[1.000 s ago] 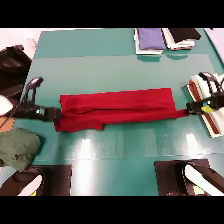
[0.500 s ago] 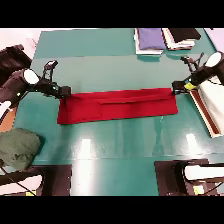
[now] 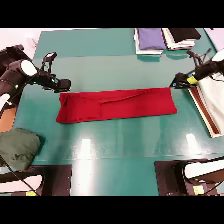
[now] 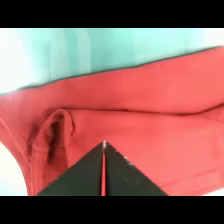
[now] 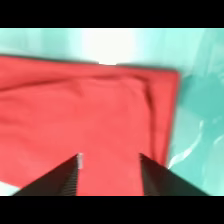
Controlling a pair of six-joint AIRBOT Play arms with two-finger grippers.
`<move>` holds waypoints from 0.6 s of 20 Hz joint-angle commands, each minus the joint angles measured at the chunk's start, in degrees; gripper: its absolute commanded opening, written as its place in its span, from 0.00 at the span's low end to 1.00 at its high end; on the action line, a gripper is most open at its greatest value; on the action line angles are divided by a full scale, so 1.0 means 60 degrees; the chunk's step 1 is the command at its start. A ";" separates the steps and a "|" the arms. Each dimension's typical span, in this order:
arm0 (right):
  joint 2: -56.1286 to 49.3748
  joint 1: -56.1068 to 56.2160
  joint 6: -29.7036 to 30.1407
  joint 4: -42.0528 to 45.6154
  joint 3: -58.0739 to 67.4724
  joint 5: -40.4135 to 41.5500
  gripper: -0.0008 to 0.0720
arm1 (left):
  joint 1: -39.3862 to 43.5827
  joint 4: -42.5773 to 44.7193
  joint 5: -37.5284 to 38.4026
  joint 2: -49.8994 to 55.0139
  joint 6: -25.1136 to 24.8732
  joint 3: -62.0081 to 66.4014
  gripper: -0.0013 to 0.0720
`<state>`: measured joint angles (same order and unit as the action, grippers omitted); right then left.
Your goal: Fold the shirts.
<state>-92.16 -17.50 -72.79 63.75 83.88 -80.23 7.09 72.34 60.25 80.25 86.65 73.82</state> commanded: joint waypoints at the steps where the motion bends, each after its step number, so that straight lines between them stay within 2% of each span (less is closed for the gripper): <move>1: -0.0007 -0.1060 0.0408 -0.0466 -0.0911 -0.0302 0.67 | 0.0073 -0.0423 0.0339 0.0007 -0.0022 0.0215 0.05; 3: -0.0113 -0.1614 0.0488 -0.0594 -0.1694 -0.0131 0.67 | 0.0215 -0.0823 0.0284 0.0007 -0.0018 0.0211 0.05; 7: -0.0535 -0.1785 0.1118 -0.1912 -0.2776 0.0280 0.66 | 0.1053 -0.0914 -0.0219 0.0109 0.0062 0.0200 0.05; 10: -0.0750 -0.1198 0.1330 -0.2284 -0.2943 0.0820 0.59 | 0.1836 -0.0925 -0.0627 0.0331 0.0284 0.0200 0.05; 12: -0.0710 -0.0710 0.1716 -0.2382 -0.2907 0.1198 0.27 | 0.2310 -0.0947 -0.0860 0.0557 0.0525 0.0204 0.05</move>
<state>-95.92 -24.51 -65.36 51.55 67.42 -76.64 17.15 67.02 57.58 82.21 87.83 74.98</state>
